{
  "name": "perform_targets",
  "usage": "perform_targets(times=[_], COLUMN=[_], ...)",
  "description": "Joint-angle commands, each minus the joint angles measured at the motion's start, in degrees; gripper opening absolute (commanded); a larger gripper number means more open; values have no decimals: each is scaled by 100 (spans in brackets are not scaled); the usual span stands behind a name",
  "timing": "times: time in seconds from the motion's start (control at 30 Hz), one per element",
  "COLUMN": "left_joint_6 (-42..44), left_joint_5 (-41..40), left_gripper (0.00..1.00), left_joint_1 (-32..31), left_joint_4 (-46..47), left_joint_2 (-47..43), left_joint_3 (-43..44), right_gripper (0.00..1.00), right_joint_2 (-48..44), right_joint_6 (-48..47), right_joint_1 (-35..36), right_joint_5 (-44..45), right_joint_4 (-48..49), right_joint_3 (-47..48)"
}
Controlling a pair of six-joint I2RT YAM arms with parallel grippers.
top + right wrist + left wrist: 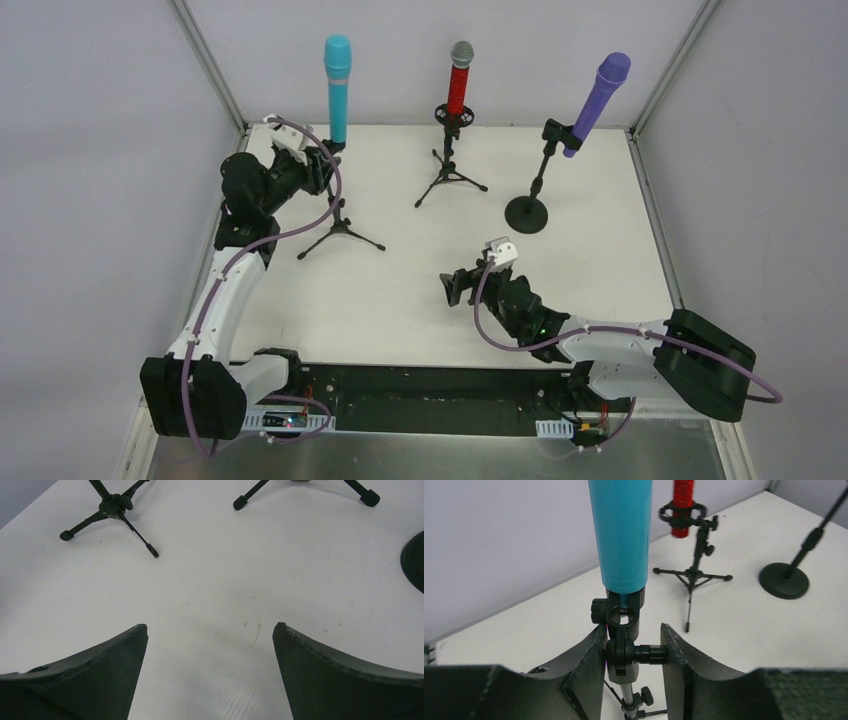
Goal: Attach the microphones to the stand
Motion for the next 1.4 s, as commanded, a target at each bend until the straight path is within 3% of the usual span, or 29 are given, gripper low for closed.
perform_targets(times=[0.0,0.3,0.53,0.77,0.83,1.1,1.37], left_joint_6=[-141,-392,-34,25,24,-61,-176], left_joint_5=[-830,-1569,-1606,-1293,-1317,-1593,-1736], left_gripper=[0,0,3,22,37,81,99], left_joint_1=[295,722,719,726,722,720,725], left_joint_4=[381,190,408,482,472,449,458], left_joint_2=[0,294,177,273,273,184,-126], left_joint_3=[201,225,46,37,44,22,-11], right_gripper=[99,99,99,99,99,99,99], right_joint_2=[-228,-297,-339,-315,-306,-257,-241], right_joint_6=[183,218,213,215,219,222,217], right_joint_1=[-90,-136,-147,-152,-160,-160,-161], right_joint_5=[-170,-201,-152,-120,-121,-120,-145], right_joint_4=[-187,-196,-223,-222,-222,-222,-223], right_joint_3=[-25,-98,-135,-129,-122,-113,-90])
